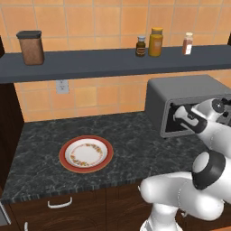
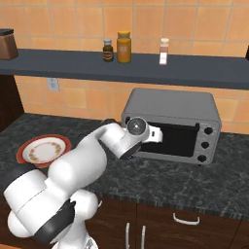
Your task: Pick up the kebab skewer and baguette bread, and place them inside the toaster oven. Close the toaster oven door and start by setting the timer.
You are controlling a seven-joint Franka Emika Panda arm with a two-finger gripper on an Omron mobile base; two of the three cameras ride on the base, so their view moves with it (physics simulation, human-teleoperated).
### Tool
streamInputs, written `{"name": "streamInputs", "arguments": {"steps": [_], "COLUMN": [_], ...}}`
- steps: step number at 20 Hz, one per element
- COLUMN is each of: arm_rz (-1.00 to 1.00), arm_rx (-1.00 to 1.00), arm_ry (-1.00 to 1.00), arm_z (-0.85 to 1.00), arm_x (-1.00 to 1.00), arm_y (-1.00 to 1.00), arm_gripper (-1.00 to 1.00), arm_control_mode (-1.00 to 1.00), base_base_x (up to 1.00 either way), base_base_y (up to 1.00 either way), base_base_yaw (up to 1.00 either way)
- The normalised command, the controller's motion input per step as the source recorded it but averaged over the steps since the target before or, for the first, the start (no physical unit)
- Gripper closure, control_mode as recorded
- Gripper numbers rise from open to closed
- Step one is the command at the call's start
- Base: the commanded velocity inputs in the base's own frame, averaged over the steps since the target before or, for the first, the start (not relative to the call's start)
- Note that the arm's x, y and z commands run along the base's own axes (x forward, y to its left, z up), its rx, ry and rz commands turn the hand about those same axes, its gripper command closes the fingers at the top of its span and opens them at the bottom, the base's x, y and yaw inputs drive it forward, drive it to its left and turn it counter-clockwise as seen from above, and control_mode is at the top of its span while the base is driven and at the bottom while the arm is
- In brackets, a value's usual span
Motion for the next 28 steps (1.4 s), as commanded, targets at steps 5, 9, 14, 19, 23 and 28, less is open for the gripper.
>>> {"name": "streamInputs", "arguments": {"steps": [5, 9, 14, 19, 23, 28], "arm_rz": [0.0, 0.0, 0.0, 0.0, 0.07, 0.26], "arm_rx": [-0.01, -0.06, -0.12, -0.18, -0.26, -0.29], "arm_ry": [0.0, 0.0, 0.03, 0.07, 0.11, 0.03], "arm_z": [0.3, 0.33, 0.13, 0.0, 0.0, 0.0], "arm_x": [-0.62, -0.51, -0.52, -0.3, 0.0, 0.0], "arm_y": [-0.54, -0.74, -0.73, -0.63, -0.53, -0.52], "arm_gripper": [-1.0, -1.0, -1.0, -1.0, -1.0, -1.0], "arm_control_mode": [-1.0, -1.0, -1.0, -1.0, -1.0, -1.0], "base_base_x": [0.0, 0.0, 0.0, 0.0, 0.0, 0.0], "base_base_y": [0.0, 0.0, 0.0, 0.0, 0.0, 0.0], "base_base_yaw": [0.0, 0.0, 0.0, 0.0, 0.0, 0.0]}}
